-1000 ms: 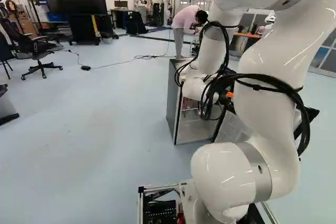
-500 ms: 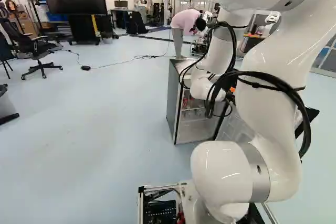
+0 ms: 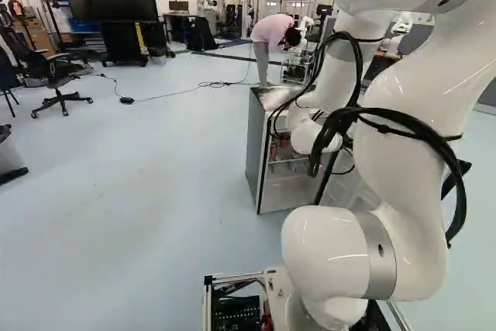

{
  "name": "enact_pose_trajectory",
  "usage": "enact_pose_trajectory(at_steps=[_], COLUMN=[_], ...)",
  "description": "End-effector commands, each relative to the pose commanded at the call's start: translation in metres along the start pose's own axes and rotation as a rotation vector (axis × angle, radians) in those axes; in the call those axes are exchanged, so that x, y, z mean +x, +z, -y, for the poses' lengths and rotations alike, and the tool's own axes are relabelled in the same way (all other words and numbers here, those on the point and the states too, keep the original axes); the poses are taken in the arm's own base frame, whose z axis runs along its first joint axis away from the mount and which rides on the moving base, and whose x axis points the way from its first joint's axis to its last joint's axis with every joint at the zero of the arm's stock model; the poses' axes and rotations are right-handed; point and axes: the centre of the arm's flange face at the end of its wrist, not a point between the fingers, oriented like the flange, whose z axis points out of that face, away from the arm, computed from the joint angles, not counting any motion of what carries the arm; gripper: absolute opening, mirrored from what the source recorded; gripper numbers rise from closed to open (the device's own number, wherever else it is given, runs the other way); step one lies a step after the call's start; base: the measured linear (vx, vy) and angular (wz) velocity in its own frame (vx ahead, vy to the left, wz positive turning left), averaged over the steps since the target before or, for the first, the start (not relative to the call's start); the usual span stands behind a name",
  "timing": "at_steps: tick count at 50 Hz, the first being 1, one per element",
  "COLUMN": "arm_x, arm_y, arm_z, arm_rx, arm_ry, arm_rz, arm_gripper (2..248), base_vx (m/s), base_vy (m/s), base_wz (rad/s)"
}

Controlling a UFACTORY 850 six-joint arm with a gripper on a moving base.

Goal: Grab a drink from the fridge

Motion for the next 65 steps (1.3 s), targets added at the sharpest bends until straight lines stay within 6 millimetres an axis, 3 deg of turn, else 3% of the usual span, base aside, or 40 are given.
enact_pose_trajectory(at_steps=[18, 65], arm_x=[-0.011, -0.059], arm_y=[0.010, 0.022], arm_z=[0.002, 0.043], arm_rx=[0.125, 0.549], arm_ry=[-0.096, -0.349], arm_rz=[0.007, 0.056], arm_gripper=[247, 247], base_vx=[0.000, 0.000], base_vy=[0.000, 0.000], base_wz=[0.000, 0.000])
